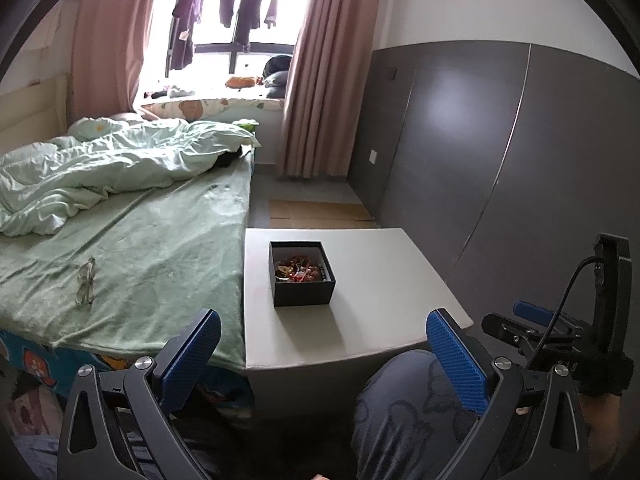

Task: Organize jewelry

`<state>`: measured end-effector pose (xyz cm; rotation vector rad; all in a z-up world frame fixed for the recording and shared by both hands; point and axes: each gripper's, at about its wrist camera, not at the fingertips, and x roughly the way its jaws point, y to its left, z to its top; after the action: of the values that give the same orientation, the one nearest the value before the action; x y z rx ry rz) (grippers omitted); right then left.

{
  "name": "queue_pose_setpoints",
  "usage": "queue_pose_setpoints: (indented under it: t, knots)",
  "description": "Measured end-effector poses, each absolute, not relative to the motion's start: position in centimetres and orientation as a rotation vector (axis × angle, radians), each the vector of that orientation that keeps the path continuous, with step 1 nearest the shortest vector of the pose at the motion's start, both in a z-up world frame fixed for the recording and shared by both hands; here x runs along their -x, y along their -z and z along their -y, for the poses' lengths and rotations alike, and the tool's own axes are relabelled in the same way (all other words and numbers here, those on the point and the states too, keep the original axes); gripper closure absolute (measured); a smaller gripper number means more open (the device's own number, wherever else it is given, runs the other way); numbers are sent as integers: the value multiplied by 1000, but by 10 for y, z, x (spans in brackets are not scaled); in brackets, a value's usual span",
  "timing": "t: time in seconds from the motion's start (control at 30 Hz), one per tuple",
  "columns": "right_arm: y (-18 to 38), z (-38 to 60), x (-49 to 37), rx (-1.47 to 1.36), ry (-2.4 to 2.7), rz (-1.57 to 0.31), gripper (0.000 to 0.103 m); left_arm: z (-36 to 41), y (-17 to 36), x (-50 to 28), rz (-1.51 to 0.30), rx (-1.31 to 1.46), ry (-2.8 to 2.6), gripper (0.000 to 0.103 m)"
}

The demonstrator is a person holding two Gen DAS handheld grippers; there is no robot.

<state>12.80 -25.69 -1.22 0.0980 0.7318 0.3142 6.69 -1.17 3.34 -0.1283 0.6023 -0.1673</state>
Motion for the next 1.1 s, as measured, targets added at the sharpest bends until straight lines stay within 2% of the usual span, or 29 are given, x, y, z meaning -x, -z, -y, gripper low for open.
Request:
queue_pose_setpoints:
  t: [1.1]
  knots:
    - [12, 266, -119, -129, -338, -689, 0, 25, -33, -62, -616, 115, 176, 0]
